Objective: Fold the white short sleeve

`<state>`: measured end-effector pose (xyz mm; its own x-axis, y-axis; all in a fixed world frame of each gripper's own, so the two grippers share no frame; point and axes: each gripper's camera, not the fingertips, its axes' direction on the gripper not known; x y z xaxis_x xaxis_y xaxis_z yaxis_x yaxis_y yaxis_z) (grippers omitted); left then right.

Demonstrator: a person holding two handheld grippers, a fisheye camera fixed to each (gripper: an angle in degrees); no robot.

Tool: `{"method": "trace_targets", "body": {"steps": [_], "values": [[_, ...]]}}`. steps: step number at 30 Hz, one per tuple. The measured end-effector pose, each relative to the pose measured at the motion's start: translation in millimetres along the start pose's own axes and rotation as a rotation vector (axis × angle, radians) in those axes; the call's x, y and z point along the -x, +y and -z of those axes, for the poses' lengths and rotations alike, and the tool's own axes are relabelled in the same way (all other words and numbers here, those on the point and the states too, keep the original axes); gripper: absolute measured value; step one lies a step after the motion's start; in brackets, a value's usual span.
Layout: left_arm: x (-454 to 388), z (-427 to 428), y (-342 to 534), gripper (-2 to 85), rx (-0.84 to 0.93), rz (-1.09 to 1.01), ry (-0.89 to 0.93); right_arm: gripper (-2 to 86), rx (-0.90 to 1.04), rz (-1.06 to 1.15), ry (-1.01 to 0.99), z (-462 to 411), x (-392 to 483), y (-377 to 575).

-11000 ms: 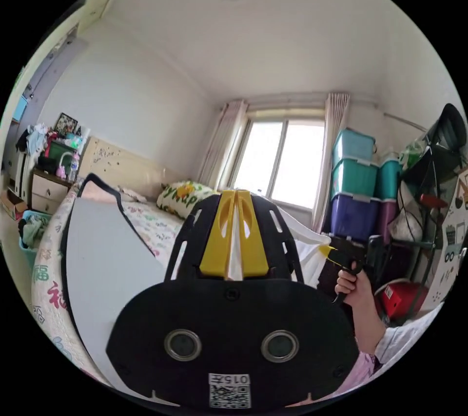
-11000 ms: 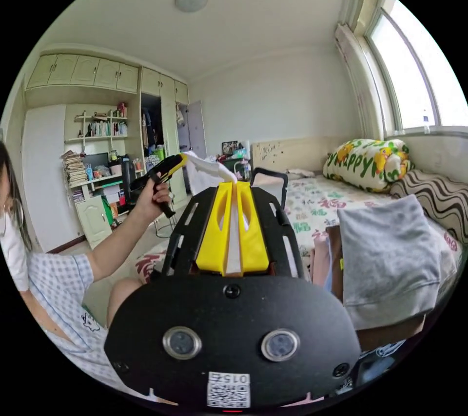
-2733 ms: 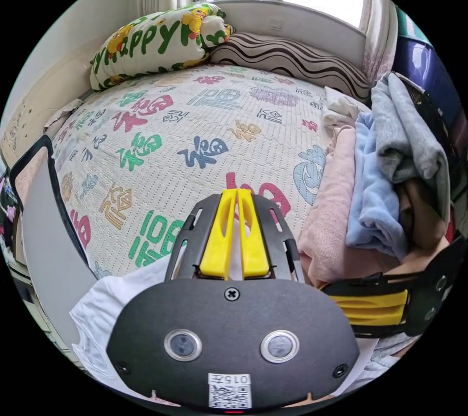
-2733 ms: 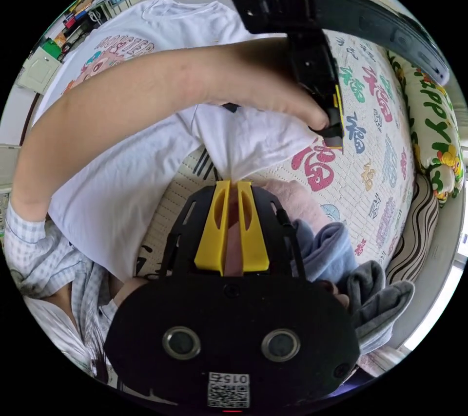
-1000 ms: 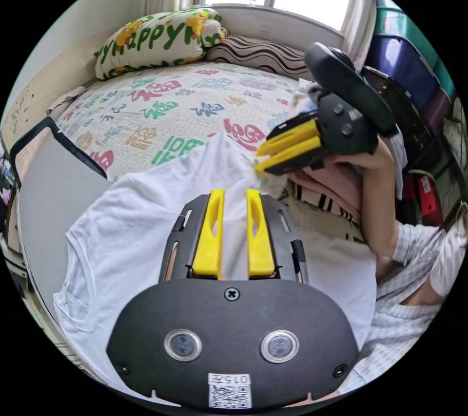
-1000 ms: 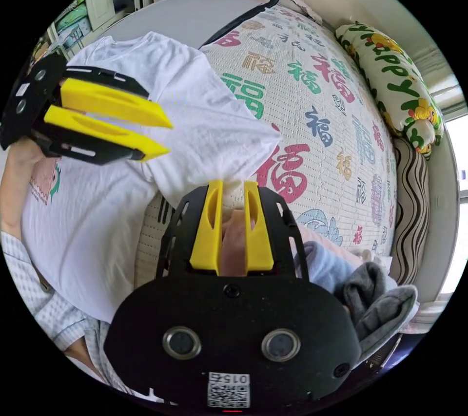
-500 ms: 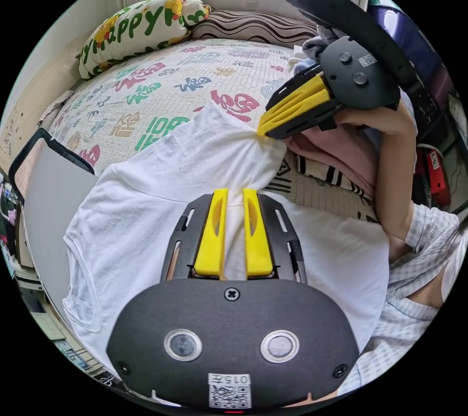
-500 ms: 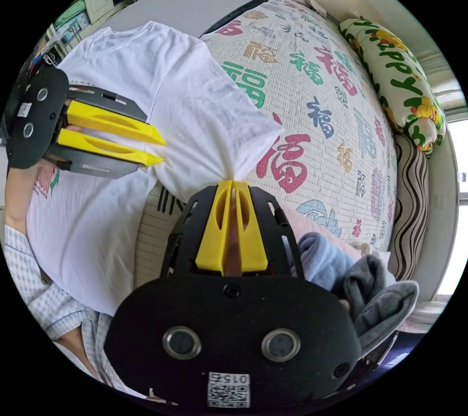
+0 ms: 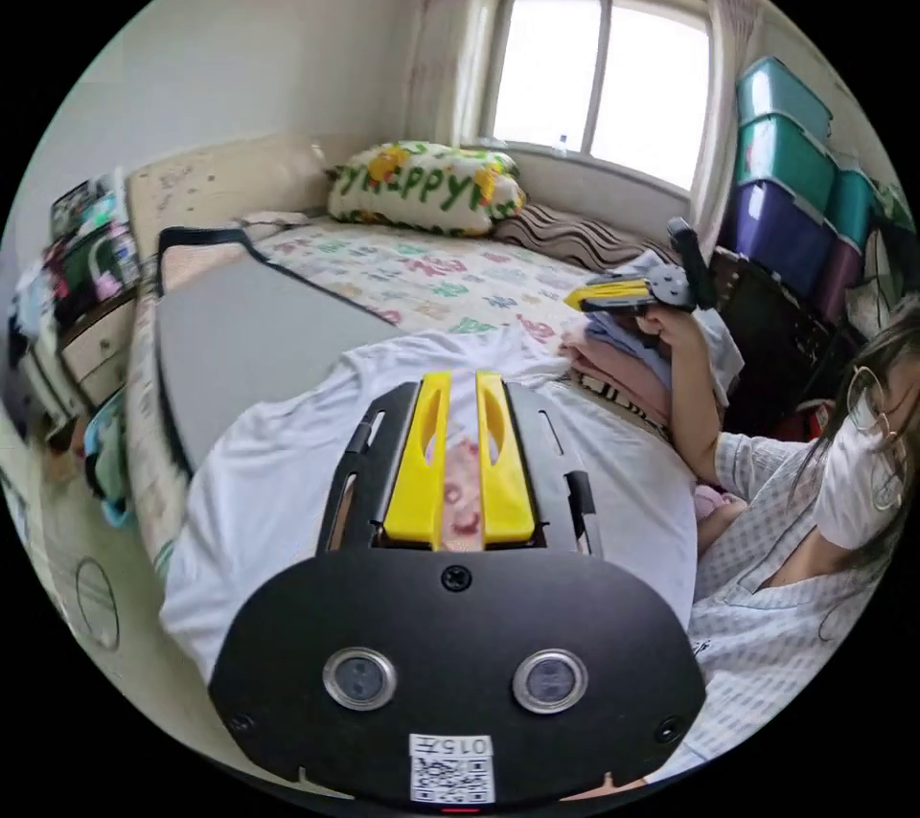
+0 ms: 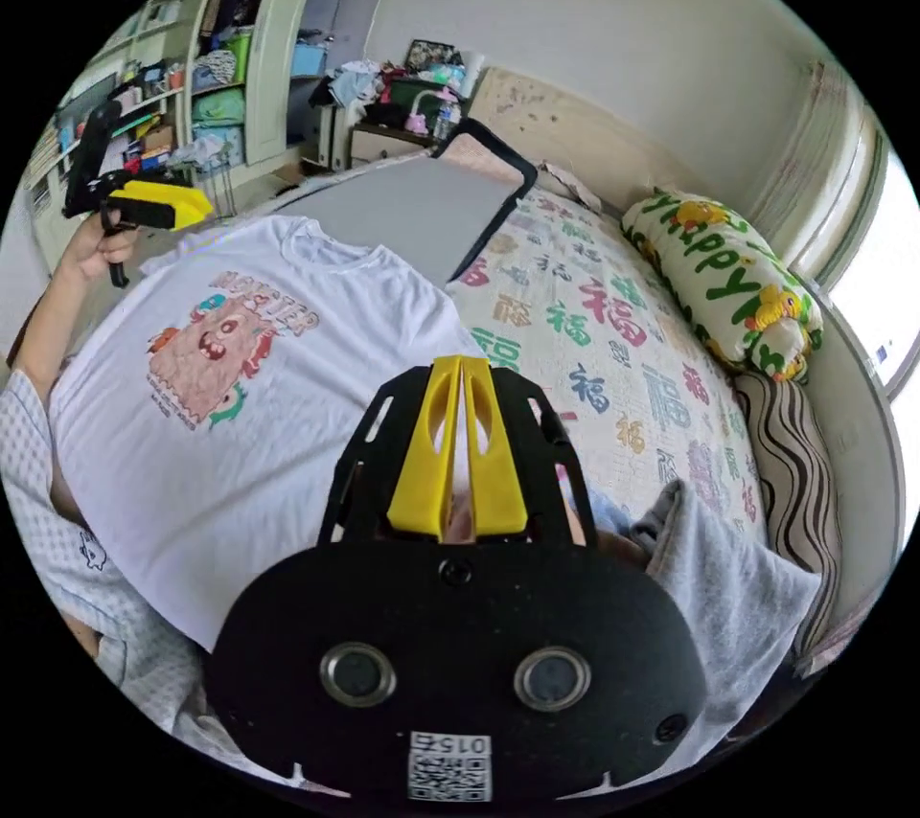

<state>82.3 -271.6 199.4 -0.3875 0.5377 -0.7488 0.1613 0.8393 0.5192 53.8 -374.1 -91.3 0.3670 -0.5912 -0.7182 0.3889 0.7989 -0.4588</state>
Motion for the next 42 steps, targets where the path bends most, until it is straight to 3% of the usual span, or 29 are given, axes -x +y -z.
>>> {"method": "trace_targets", "body": {"steps": [2, 6, 8, 12, 14, 16, 19, 22, 25, 29, 31, 36, 42], "values": [[62, 69, 64, 5.1, 0.002, 0.176, -0.157, -0.7, -0.150, 0.139, -0.193, 9, 45, -17], [160, 135, 180, 5.2, 0.031, 0.518, -0.312, -0.9, -0.181, 0.351, -0.552, -8, 124, -57], [207, 152, 255, 6.1, -0.035, 0.691, -0.180, -1.0, -0.057, 0.445, -0.593, -32, 182, -88], [257, 145, 333, 8.5, -0.048, 0.815, -0.040, -0.8, 0.045, 0.537, -0.541, -65, 258, -114], [270, 132, 362, 9.7, -0.072, 0.803, 0.139, -0.8, 0.065, 0.565, -0.566, -80, 297, -124], [268, 134, 377, 9.5, -0.132, 0.782, 0.199, -0.9, 0.083, 0.574, -0.589, -89, 319, -128], [264, 150, 394, 1.5, -0.286, 0.722, 0.294, -0.9, 0.103, 0.558, -0.628, -94, 339, -127], [255, 147, 395, -0.3, -0.161, 0.695, 0.198, -1.0, 0.122, 0.499, -0.662, -88, 336, -118], [239, 161, 405, -0.6, -0.150, 0.679, 0.133, -1.0, 0.145, 0.435, -0.667, -68, 317, -93], [210, 194, 418, -0.3, -0.072, 0.704, -0.079, -0.9, 0.096, 0.297, -0.567, -25, 261, -36], [198, 208, 411, 0.4, -0.083, 0.703, -0.073, -0.8, 0.056, 0.199, -0.500, -9, 228, -14], [149, 222, 329, 2.7, -0.124, 0.565, -0.093, 0.2, 0.056, -0.022, -0.334, 0, 141, 18], [109, 149, 197, 6.7, -0.001, 0.387, -0.162, 3.8, 0.046, -0.243, -0.229, -38, 68, 6]]}}
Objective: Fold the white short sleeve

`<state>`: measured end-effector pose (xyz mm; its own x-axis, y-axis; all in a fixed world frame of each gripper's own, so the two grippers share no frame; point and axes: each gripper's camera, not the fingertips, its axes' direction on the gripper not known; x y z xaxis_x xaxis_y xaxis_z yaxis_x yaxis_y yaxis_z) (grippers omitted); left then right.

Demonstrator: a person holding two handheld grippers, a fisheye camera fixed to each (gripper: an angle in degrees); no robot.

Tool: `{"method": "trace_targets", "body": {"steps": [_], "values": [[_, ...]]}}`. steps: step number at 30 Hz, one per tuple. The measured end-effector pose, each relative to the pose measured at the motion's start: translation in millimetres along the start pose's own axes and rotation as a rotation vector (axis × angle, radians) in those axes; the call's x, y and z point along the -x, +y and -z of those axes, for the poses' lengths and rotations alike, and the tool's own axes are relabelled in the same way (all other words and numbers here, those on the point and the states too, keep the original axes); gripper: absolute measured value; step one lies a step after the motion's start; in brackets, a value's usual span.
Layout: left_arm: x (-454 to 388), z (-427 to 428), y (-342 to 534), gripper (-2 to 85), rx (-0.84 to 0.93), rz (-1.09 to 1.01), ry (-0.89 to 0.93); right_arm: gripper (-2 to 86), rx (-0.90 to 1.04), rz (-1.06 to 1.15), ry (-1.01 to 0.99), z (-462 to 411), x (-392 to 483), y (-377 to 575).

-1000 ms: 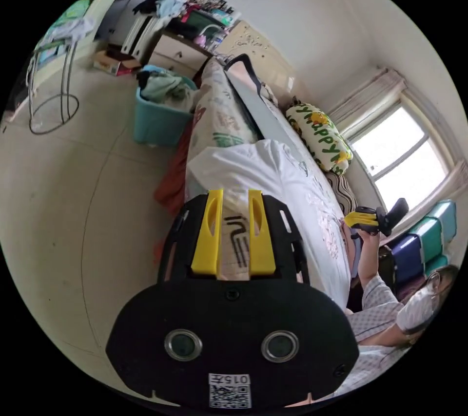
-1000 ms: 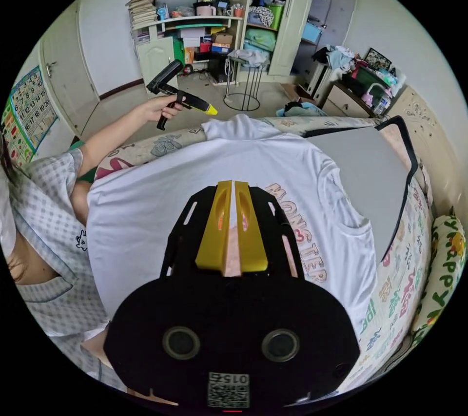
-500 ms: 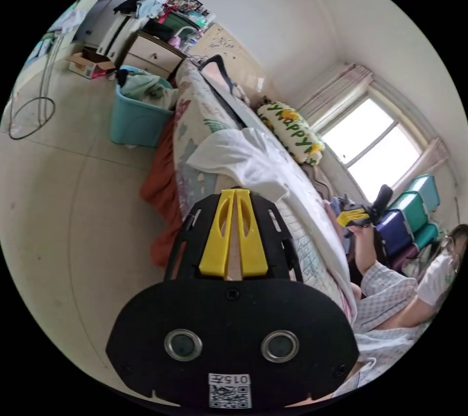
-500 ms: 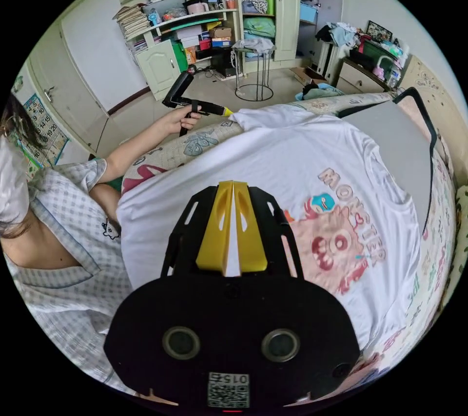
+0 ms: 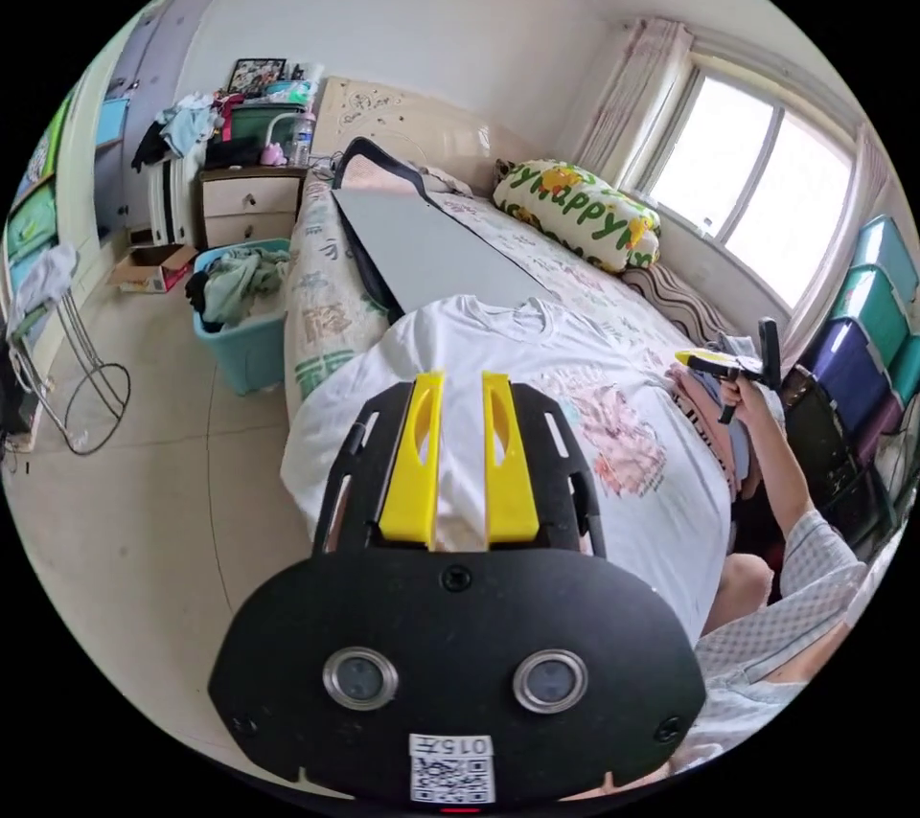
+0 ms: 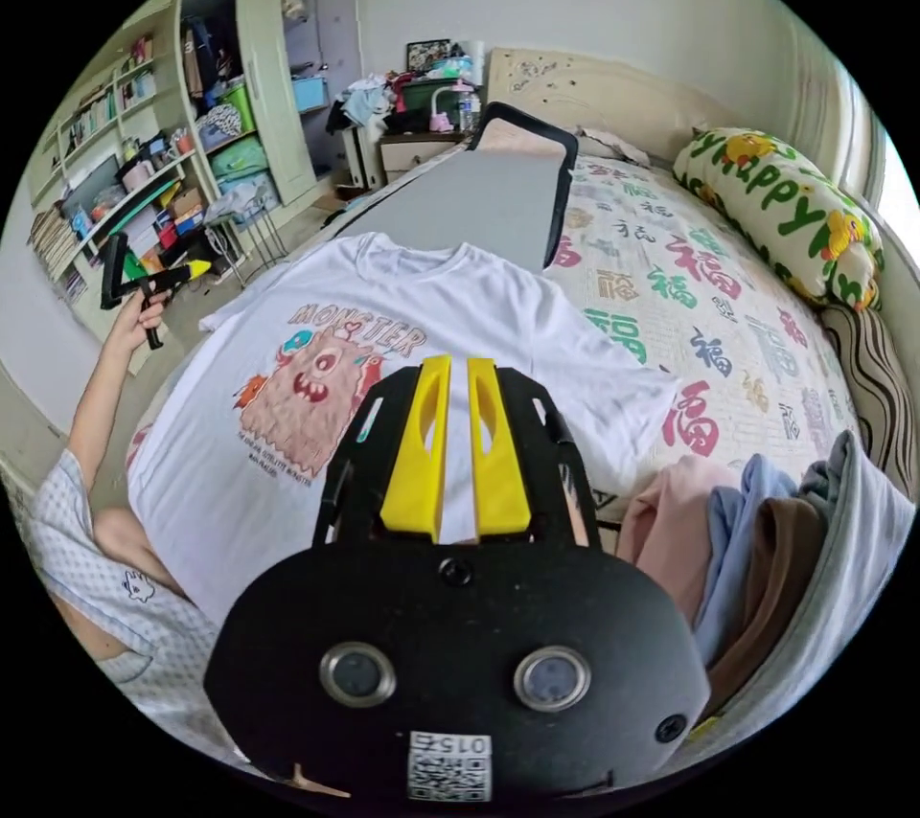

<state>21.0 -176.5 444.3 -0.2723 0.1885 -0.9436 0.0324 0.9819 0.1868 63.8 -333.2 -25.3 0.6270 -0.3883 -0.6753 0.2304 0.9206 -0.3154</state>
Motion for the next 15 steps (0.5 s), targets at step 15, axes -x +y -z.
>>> {"method": "trace_targets", "body": {"steps": [15], "values": [[-34, -203, -121, 4.5, 0.232, -0.065, -0.220, -0.6, 0.185, -0.107, 0.210, -155, -58, -93]]}}
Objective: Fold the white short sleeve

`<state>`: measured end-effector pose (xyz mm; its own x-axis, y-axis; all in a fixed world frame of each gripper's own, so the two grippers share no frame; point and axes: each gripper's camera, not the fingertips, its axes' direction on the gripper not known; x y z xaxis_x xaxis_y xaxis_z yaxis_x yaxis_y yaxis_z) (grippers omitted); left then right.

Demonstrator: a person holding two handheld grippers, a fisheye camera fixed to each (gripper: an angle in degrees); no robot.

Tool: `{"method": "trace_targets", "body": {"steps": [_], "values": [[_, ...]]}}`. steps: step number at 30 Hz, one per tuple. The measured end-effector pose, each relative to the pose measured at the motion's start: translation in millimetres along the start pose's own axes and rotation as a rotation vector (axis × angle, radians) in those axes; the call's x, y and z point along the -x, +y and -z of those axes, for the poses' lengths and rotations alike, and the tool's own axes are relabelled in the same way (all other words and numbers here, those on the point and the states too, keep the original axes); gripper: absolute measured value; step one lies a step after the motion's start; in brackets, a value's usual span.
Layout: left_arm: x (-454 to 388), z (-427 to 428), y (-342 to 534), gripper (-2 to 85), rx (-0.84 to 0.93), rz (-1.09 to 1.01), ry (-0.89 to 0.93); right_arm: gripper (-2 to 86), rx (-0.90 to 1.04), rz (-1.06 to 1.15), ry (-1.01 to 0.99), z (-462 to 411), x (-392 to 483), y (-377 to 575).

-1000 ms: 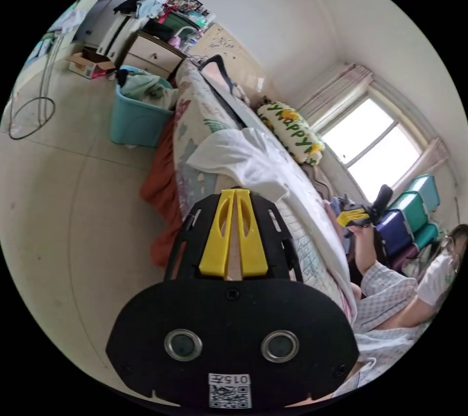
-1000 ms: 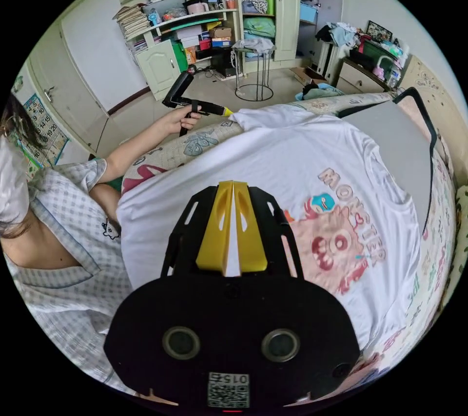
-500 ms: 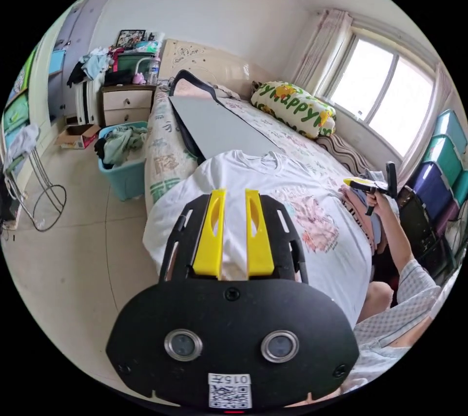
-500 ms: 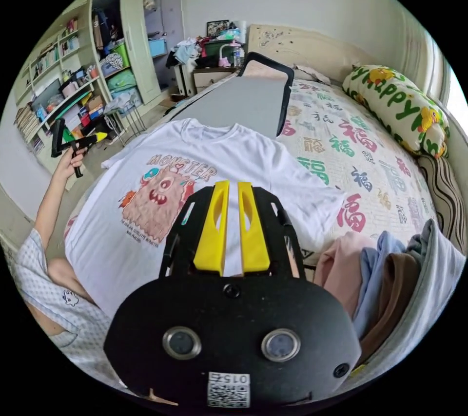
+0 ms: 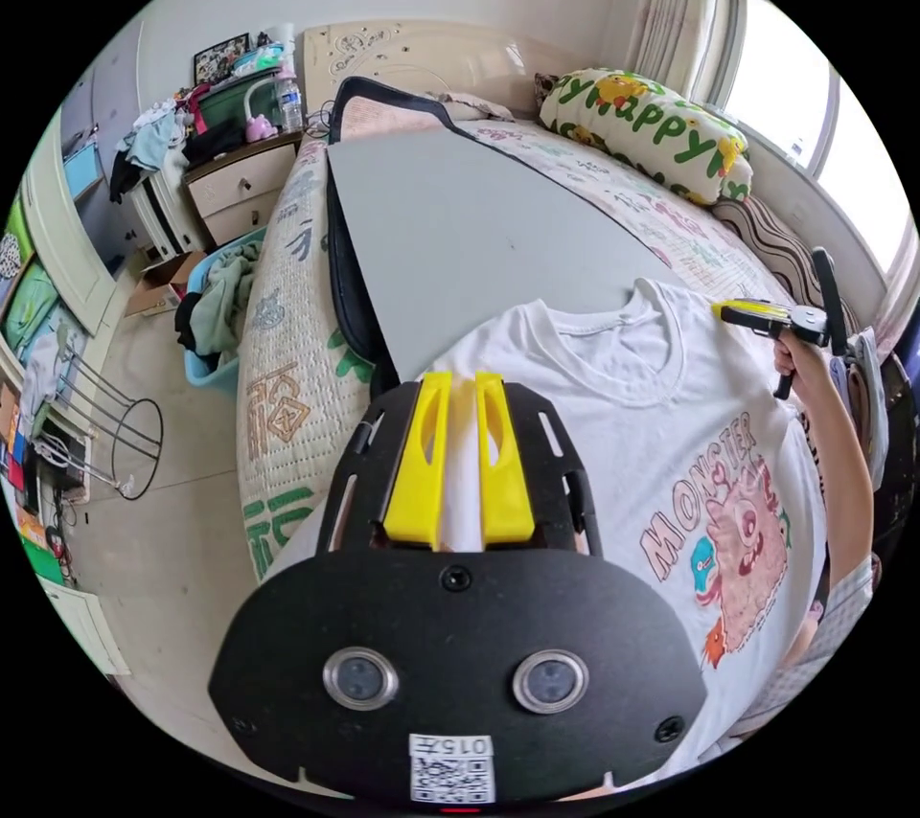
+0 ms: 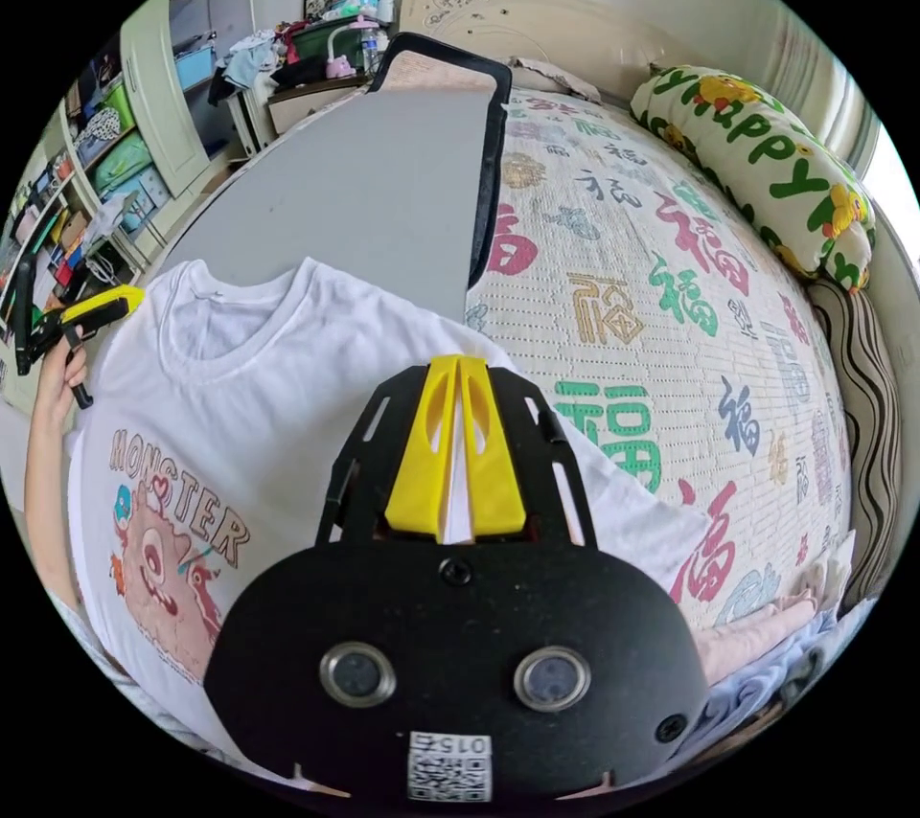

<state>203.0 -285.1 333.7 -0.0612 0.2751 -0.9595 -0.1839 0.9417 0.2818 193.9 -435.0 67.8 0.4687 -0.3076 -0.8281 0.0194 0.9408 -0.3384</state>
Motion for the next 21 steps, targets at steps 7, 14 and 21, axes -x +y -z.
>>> {"method": "trace_targets", "body": {"steps": [7, 14, 21], "values": [[6, -3, -10, 2.4, -0.006, 0.002, 0.032, -0.6, 0.021, -0.005, 0.121, -9, 0, -4], [1, 74, 32, 5.2, -0.114, -0.013, -0.004, -1.0, -0.083, 0.008, 0.085, 58, -21, 59], [-44, 202, 184, 6.5, -0.154, -0.206, 0.094, -1.0, -0.228, 0.197, -0.156, 180, -27, 247]]}}
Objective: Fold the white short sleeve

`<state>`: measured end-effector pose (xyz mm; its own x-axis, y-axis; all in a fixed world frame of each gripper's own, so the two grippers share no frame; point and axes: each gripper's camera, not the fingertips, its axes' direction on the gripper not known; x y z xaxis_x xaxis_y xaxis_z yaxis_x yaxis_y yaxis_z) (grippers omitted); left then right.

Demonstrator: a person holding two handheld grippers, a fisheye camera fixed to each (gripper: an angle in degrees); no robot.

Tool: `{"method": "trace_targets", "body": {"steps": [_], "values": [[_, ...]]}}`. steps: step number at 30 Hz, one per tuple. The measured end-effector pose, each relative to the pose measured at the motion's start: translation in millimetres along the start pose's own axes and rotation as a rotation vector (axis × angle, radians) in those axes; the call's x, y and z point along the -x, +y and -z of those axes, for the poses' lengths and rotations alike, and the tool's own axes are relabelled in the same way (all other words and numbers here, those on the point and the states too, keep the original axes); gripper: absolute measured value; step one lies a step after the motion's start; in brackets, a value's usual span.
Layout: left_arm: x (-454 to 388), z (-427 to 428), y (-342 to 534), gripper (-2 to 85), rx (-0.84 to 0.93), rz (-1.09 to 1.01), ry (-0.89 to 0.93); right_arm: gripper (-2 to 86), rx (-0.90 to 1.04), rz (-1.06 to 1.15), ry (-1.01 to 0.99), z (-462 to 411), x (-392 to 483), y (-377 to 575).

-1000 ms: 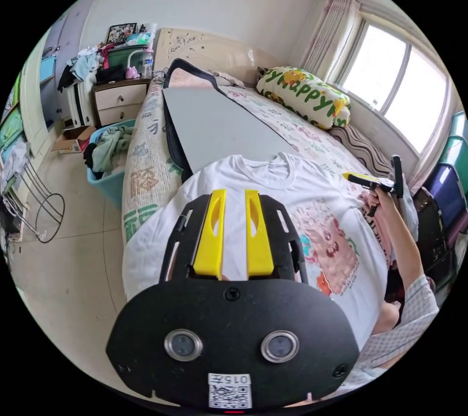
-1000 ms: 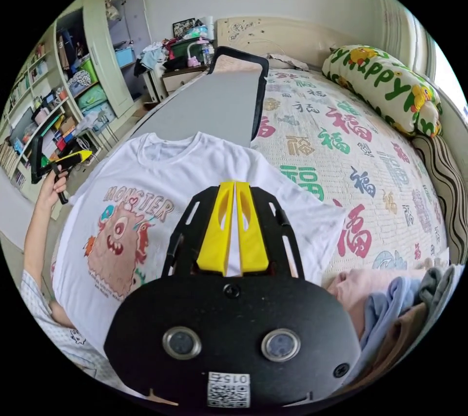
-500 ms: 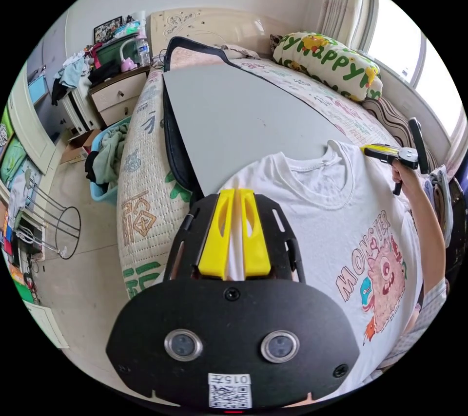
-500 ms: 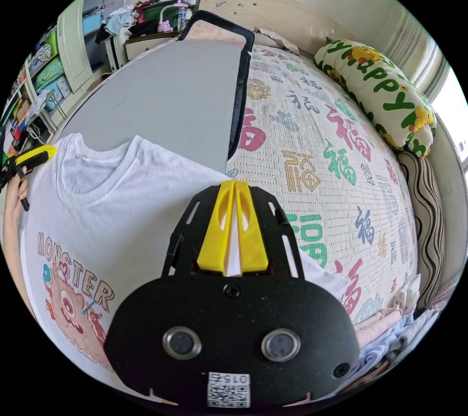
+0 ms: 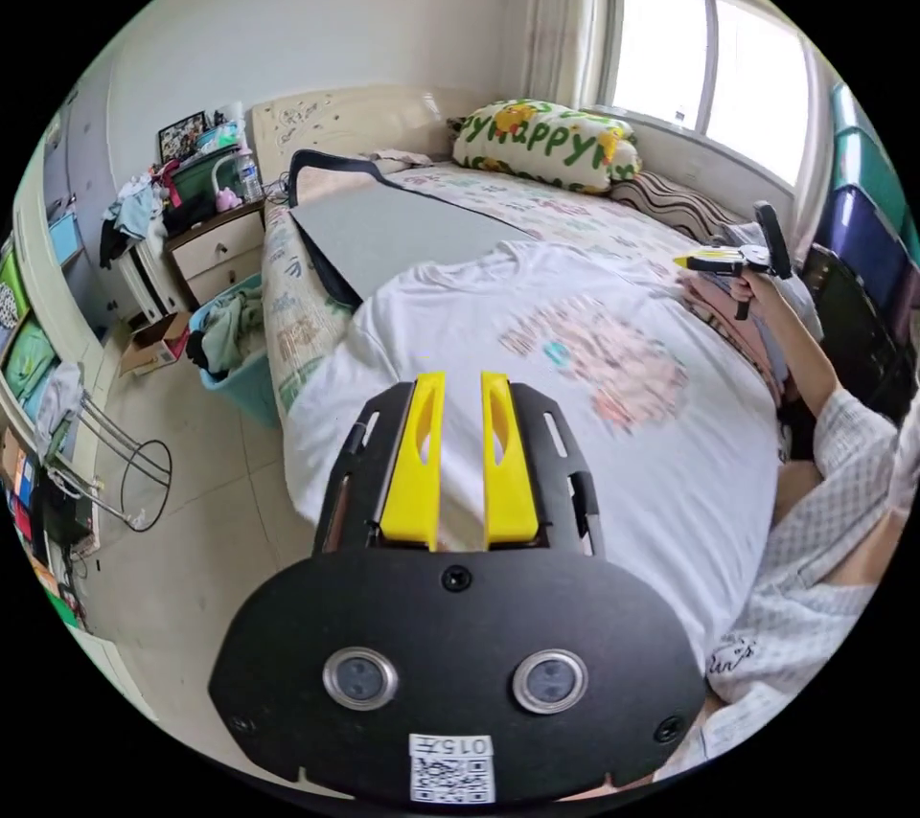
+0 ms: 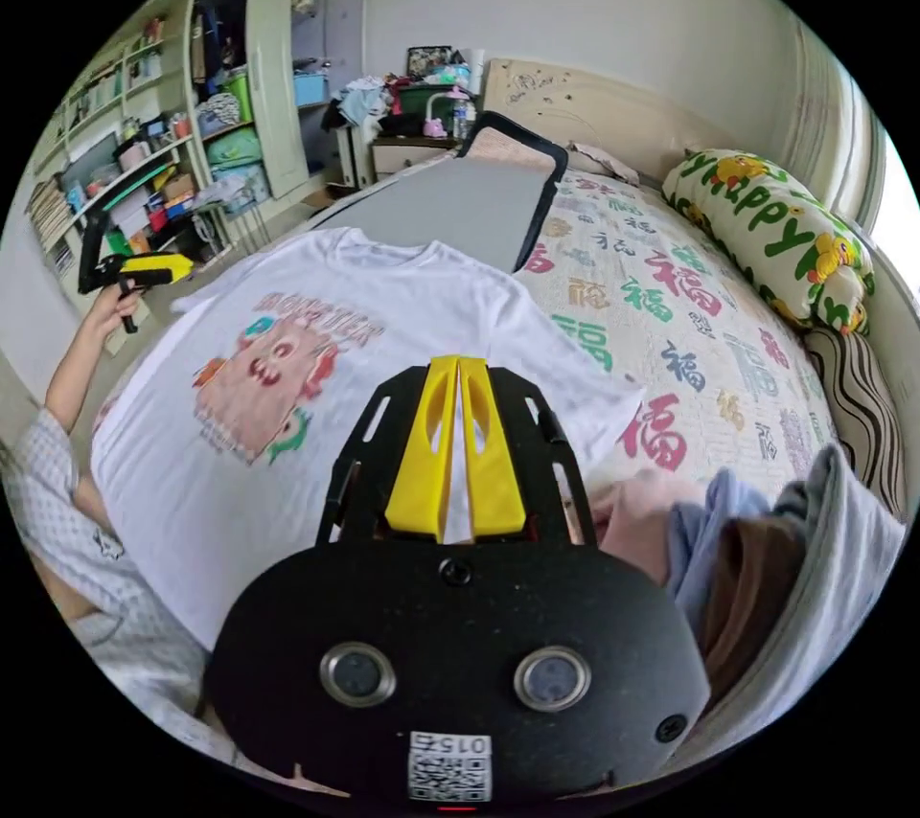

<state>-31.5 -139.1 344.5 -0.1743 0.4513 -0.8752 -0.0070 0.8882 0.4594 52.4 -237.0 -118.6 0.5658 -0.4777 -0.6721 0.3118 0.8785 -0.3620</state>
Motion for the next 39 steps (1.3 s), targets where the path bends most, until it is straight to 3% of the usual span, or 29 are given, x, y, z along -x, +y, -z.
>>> {"method": "trace_targets", "body": {"steps": [3, 8, 14, 17, 28, 36, 39], "values": [[-39, 53, 64, 6.7, 0.035, -0.019, 0.069, -0.8, -0.006, 0.043, -0.095, 61, 28, 93], [-86, 120, 145, 7.6, 0.077, -0.030, 0.205, 1.1, -0.035, -0.076, -0.164, 128, 46, 232], [-107, 134, 181, 7.8, 0.064, -0.048, 0.165, 7.1, -0.024, -0.197, -0.056, 136, 61, 329], [-107, 105, 182, 7.9, 0.186, -0.054, 0.180, 9.5, 0.048, -0.212, 0.008, 128, 64, 347], [-96, 104, 170, 7.0, 0.223, -0.127, 0.247, 5.0, 0.005, -0.343, -0.049, 145, 41, 388], [-54, 121, 186, 0.1, 0.144, -0.034, 0.323, -0.6, 0.011, -0.302, -0.016, 161, 43, 407], [-42, 130, 192, -0.5, 0.145, -0.004, 0.257, -0.9, 0.023, -0.326, -0.002, 173, 38, 413]]}}
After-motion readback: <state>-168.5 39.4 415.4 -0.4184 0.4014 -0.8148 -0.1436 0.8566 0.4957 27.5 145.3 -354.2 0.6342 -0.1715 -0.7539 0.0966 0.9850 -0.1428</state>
